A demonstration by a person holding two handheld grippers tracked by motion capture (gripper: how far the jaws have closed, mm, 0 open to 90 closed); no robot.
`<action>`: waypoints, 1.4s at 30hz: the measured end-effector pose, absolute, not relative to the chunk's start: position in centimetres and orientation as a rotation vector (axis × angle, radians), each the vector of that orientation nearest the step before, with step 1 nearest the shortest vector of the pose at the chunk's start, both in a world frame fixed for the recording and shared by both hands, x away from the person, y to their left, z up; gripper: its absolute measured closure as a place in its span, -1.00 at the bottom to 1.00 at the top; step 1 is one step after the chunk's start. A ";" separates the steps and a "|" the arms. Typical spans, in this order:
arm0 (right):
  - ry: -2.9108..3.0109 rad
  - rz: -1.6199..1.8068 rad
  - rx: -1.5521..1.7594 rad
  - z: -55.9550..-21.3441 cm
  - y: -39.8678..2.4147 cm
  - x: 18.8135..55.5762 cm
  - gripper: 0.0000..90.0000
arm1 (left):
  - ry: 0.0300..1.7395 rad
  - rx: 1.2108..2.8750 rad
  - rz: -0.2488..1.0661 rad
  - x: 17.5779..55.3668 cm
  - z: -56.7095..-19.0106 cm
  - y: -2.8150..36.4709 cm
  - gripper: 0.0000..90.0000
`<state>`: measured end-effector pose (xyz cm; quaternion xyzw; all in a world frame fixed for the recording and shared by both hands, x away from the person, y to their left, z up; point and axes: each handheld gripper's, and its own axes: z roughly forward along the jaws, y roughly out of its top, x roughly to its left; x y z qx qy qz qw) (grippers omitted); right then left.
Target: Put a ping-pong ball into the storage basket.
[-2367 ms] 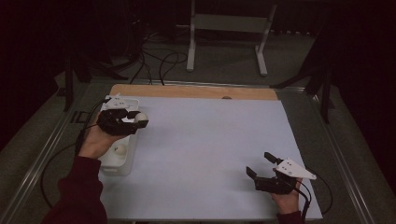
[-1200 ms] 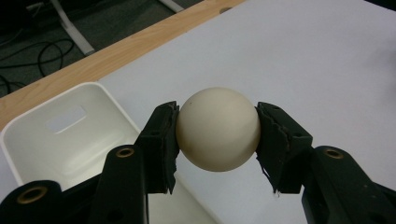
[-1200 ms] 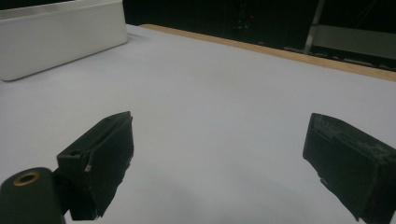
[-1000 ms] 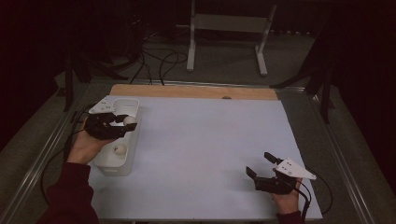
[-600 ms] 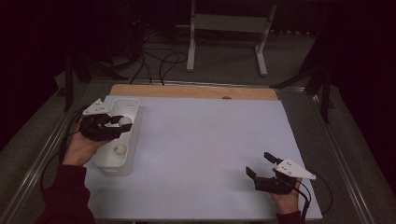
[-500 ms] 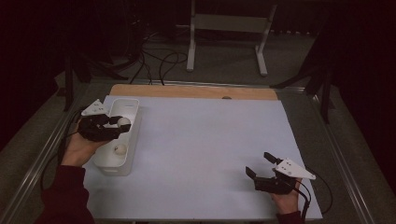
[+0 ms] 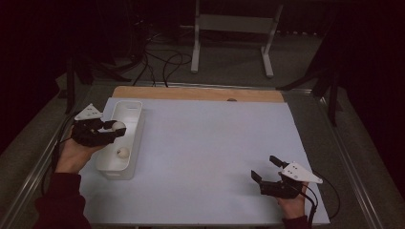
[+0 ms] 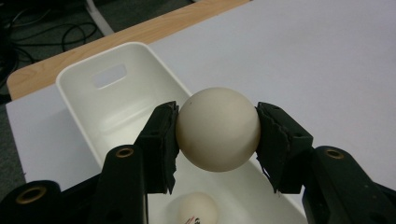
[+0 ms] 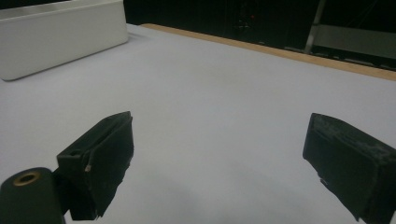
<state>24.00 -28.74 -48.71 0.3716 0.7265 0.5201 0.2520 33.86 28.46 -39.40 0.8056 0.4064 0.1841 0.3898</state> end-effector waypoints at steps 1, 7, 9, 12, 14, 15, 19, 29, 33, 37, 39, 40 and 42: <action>1.976 1.414 1.013 -48.7 -28.7 24.0 -0.81 | 1.039 2.045 0.470 33.8 -39.4 28.6 0.12; 1.975 1.411 1.013 -48.7 -28.7 24.0 -0.81 | 1.103 1.994 0.521 33.9 -39.3 28.7 -0.64; 1.975 1.412 1.013 -48.7 -28.7 24.0 -0.81 | 1.112 1.990 0.521 34.0 -39.3 28.7 -0.79; 1.976 1.413 1.011 -48.7 -28.7 24.0 -0.81 | 1.109 1.993 0.515 34.0 -39.3 28.6 -0.93; 1.972 1.417 1.013 -48.7 -28.7 24.0 -0.81 | 1.104 1.992 0.511 34.0 -39.3 28.5 -0.97; 1.971 1.417 1.013 -48.7 -28.8 24.0 -0.81 | 1.100 1.986 0.510 34.0 -39.3 28.5 -0.98; 1.971 1.417 1.013 -48.7 -28.7 24.0 -0.81 | 1.090 1.968 0.503 33.9 -39.2 28.5 -0.99; 1.970 1.417 1.014 -48.7 -28.8 24.0 -0.81 | 1.072 1.964 0.504 33.7 -39.4 28.2 -1.00; 1.974 1.414 1.008 -48.7 -28.7 24.0 -0.81 | 1.059 1.963 0.507 33.6 -39.4 27.9 -1.00; 1.971 1.416 1.013 -48.7 -28.7 24.0 -0.81 | 1.050 1.968 0.512 33.4 -39.3 27.5 -1.00; 1.971 1.415 1.012 -48.7 -28.7 24.0 -0.81 | 1.054 1.968 0.518 33.4 -39.3 27.3 -1.00; 1.971 1.415 1.012 -48.7 -28.7 24.0 -0.81 | 1.057 1.968 0.521 33.4 -39.3 27.2 -1.00; 1.974 1.412 1.009 -48.7 -28.8 24.0 -0.81 | 1.055 1.964 0.523 33.3 -39.3 27.1 -1.00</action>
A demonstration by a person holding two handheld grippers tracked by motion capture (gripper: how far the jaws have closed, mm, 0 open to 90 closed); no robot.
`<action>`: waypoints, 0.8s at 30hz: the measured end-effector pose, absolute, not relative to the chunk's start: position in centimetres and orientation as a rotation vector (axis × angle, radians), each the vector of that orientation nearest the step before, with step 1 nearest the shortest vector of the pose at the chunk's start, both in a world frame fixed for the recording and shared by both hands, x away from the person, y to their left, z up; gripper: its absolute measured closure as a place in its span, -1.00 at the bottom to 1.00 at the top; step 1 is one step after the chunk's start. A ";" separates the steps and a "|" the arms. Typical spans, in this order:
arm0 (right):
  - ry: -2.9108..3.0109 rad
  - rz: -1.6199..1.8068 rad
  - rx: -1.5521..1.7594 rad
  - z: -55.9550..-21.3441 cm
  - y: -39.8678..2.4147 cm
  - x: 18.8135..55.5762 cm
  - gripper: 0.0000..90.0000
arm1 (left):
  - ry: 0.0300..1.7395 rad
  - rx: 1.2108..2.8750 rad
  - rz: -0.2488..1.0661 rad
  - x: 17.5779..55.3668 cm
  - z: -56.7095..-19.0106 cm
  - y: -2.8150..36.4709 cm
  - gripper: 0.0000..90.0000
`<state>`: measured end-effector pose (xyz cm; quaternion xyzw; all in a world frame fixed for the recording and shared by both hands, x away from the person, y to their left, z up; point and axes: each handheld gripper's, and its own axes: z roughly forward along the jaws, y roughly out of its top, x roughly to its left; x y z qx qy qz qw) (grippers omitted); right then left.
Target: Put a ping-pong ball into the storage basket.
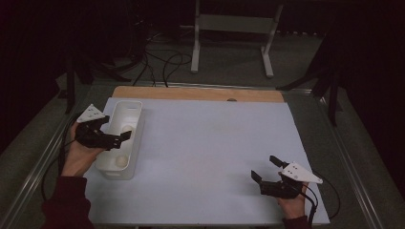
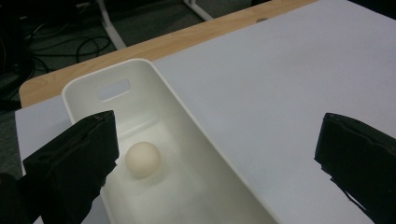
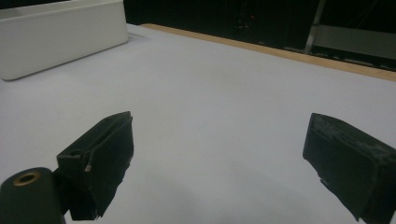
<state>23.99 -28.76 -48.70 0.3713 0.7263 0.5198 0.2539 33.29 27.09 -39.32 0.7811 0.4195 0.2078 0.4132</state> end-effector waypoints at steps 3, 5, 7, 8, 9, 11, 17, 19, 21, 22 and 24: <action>1.971 1.417 1.014 -48.7 -28.7 24.0 -0.81 | 1.046 1.969 0.527 33.1 -39.2 26.8 -1.00; 1.972 1.416 1.012 -48.7 -28.7 24.0 -0.81 | 1.040 1.965 0.529 33.0 -39.2 26.5 -1.00; 1.971 1.417 1.013 -48.7 -28.7 24.0 -0.81 | 1.034 1.964 0.534 32.8 -39.2 26.3 -1.00; 1.971 1.417 1.012 -48.7 -28.7 24.0 -0.81 | 1.032 1.959 0.532 32.8 -39.2 26.2 -1.00; 1.971 1.416 1.012 -48.7 -28.7 24.0 -0.81 | 1.031 1.959 0.530 32.7 -39.2 26.1 -1.00; 1.971 1.416 1.013 -48.7 -28.7 24.0 -0.81 | 1.029 1.963 0.535 32.7 -39.3 25.9 -1.00; 1.972 1.419 1.012 -48.7 -28.7 24.0 -0.81 | 1.014 1.945 0.544 32.3 -39.2 25.1 -1.00; 1.971 1.420 1.013 -48.7 -28.7 24.0 -0.81 | 1.011 1.950 0.546 32.2 -39.2 24.8 -1.00; 1.971 1.419 1.013 -48.7 -28.7 24.0 -0.81 | 1.007 1.953 0.546 32.1 -39.2 24.5 -1.00; 1.971 1.419 1.012 -48.7 -28.7 24.0 -0.81 | 1.003 1.957 0.544 32.1 -39.2 24.4 -1.00; 1.970 1.418 1.012 -48.7 -28.8 24.0 -0.81 | 1.001 1.961 0.545 32.0 -39.3 24.1 -1.00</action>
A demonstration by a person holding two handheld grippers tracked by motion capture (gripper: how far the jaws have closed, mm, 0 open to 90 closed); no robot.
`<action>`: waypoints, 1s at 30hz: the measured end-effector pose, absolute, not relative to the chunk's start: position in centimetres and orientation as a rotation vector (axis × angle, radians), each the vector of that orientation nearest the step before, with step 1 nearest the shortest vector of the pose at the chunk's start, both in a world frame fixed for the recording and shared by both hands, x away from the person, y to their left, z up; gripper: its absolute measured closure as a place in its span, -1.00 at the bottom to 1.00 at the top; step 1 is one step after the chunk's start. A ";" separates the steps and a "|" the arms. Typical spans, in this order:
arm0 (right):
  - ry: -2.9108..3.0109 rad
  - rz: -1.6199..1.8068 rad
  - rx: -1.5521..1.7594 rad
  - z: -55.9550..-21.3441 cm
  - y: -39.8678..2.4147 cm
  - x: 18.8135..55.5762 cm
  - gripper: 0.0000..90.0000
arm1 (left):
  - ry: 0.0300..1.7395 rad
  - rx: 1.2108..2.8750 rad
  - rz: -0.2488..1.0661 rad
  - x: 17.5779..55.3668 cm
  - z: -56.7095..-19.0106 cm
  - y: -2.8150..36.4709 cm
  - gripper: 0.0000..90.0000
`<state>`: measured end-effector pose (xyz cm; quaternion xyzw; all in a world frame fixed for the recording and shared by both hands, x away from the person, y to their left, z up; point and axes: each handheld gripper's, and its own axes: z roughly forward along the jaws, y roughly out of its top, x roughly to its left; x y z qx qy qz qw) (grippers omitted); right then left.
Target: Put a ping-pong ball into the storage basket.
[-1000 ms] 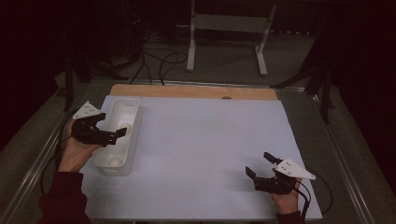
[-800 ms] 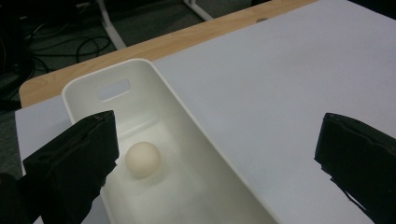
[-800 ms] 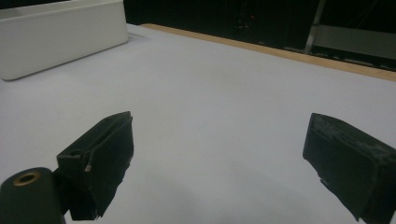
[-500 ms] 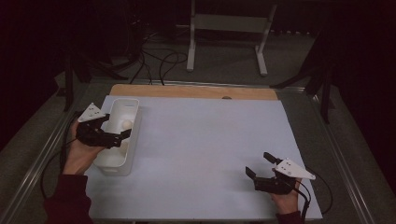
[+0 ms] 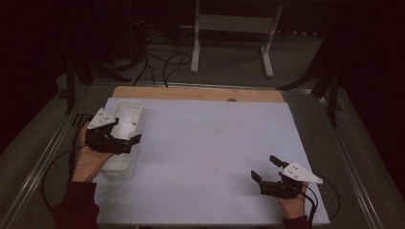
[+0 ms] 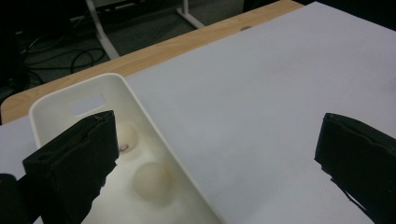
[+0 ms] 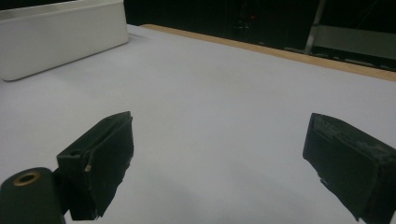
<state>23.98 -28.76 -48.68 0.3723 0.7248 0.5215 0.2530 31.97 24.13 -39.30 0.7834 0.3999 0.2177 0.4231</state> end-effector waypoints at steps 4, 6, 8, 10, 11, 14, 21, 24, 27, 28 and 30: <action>1.970 1.420 1.012 -48.7 -28.8 24.0 -0.81 | 0.994 1.950 0.536 31.7 -39.5 23.7 -1.00; 1.971 1.420 1.012 -48.7 -28.8 24.0 -0.81 | 0.989 1.953 0.531 31.7 -39.7 23.4 -1.00; 1.970 1.419 1.012 -48.7 -28.8 24.0 -0.81 | 0.986 1.957 0.522 31.6 -39.8 23.2 -1.00; 1.971 1.418 1.012 -48.7 -28.8 24.0 -0.81 | 0.980 1.959 0.514 31.6 -40.0 22.7 -1.00; 1.971 1.418 1.012 -48.7 -28.8 24.0 -0.81 | 0.976 1.959 0.513 31.6 -40.1 22.6 -1.00; 1.971 1.419 1.013 -48.7 -28.8 24.0 -0.81 | 0.969 1.952 0.508 31.5 -40.3 22.3 -1.00; 1.971 1.418 1.011 -48.6 -28.8 24.0 -0.81 | 0.951 1.946 0.485 31.3 -41.0 21.4 -1.00; 1.970 1.419 1.012 -48.6 -28.8 24.0 -0.81 | 0.938 1.946 0.474 31.2 -41.3 20.9 -1.00; 1.971 1.417 1.011 -48.6 -28.8 24.0 -0.81 | 0.921 1.946 0.465 31.0 -41.6 20.4 -1.00; 1.971 1.417 1.010 -48.6 -28.8 24.0 -0.81 | 0.917 1.946 0.464 30.9 -41.7 20.2 -1.00; 1.972 1.419 1.009 -48.6 -28.8 24.0 -0.81 | 0.902 1.946 0.466 30.7 -42.0 19.9 -1.00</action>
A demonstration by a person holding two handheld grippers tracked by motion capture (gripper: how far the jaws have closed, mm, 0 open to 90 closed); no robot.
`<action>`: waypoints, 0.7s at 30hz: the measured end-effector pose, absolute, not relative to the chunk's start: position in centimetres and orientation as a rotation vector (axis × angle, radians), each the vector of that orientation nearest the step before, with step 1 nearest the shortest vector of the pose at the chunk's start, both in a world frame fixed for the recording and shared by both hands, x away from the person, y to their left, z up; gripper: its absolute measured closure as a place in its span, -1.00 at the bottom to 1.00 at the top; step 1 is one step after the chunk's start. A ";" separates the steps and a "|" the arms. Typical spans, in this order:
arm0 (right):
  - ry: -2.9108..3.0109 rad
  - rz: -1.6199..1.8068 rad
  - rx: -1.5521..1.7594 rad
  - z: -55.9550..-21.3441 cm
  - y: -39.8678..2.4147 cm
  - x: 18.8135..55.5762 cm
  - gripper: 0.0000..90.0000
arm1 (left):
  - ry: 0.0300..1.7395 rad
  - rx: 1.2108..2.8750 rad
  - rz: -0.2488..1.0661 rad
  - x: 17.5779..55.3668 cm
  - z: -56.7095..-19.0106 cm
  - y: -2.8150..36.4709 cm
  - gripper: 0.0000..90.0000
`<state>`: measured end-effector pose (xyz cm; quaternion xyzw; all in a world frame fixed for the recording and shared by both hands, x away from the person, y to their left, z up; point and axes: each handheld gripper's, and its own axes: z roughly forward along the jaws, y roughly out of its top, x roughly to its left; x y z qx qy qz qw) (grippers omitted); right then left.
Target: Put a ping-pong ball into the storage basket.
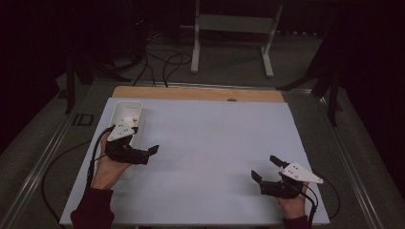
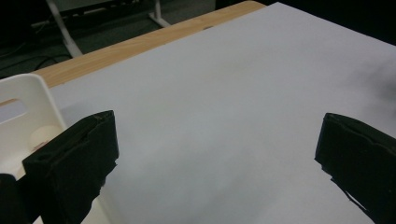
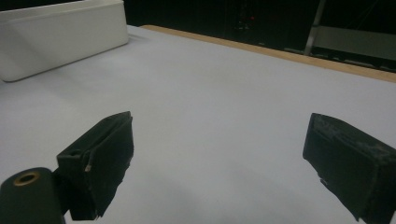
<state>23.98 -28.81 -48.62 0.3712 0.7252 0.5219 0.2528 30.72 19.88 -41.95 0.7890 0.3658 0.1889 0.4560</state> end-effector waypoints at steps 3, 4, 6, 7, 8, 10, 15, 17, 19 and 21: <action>1.971 1.421 1.011 -48.6 -28.8 24.0 -0.81 | 0.888 1.928 0.460 30.5 -42.3 19.6 -1.00; 1.971 1.421 1.010 -48.6 -28.8 24.0 -0.81 | 0.889 1.918 0.460 30.4 -42.5 19.5 -1.00; 1.971 1.423 1.011 -48.6 -28.8 23.9 -0.81 | 0.880 1.907 0.461 30.3 -42.7 19.5 -1.00; 1.972 1.420 1.010 -48.6 -28.8 24.0 -0.81 | 0.878 1.903 0.468 30.2 -42.9 19.5 -1.00; 1.972 1.421 1.009 -48.6 -28.8 24.0 -0.81 | 0.876 1.895 0.469 30.1 -43.0 19.4 -1.00; 1.972 1.420 1.005 -48.6 -28.8 24.0 -0.81 | 0.864 1.888 0.480 29.9 -43.0 19.5 -1.00; 1.970 1.428 1.003 -48.5 -28.7 24.0 -0.81 | 0.852 1.876 0.485 29.4 -43.3 19.3 -1.00; 1.971 1.428 1.003 -48.5 -28.7 24.0 -0.81 | 0.848 1.872 0.478 29.1 -43.5 19.1 -1.00; 1.972 1.425 1.005 -48.5 -28.7 24.0 -0.81 | 0.838 1.873 0.472 29.0 -43.7 18.9 -1.00; 1.975 1.424 1.001 -48.5 -28.7 24.0 -0.81 | 0.834 1.877 0.474 28.8 -43.9 18.7 -1.00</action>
